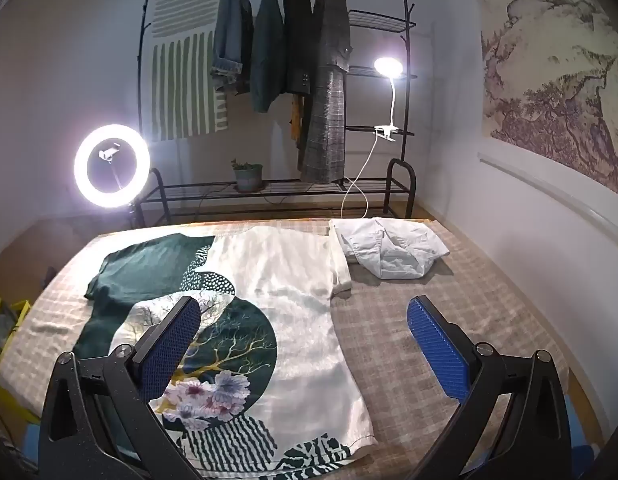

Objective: Fold small clothes

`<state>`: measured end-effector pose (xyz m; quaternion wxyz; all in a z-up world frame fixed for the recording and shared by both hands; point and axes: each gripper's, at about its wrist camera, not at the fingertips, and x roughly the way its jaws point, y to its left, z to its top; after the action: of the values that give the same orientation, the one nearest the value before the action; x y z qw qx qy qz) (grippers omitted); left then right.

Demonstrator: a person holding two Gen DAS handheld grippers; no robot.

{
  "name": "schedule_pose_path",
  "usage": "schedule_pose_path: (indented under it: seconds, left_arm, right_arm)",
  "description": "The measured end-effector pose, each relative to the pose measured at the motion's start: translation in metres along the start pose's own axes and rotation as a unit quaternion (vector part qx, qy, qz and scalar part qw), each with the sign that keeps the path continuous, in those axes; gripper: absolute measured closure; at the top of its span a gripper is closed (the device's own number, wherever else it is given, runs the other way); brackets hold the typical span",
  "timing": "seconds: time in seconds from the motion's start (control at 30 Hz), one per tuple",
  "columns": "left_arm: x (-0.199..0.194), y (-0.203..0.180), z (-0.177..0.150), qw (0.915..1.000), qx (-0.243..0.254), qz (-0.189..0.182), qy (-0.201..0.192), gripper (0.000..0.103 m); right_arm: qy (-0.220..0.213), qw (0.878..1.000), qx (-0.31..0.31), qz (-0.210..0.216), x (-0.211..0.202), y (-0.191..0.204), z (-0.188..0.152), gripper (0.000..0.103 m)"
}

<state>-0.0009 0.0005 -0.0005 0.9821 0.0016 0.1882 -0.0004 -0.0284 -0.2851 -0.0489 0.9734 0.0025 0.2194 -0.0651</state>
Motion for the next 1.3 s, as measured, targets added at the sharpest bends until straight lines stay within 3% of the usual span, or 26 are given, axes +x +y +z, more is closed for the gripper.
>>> schedule_pose_path:
  seconds: [1.3]
  left_arm:
    - [0.0046, 0.0009, 0.0019, 0.9999, 0.007, 0.005, 0.007, 0.0]
  right_arm:
    - [-0.002, 1.0, -0.002, -0.002, 0.0019, 0.0037, 0.0002, 0.0]
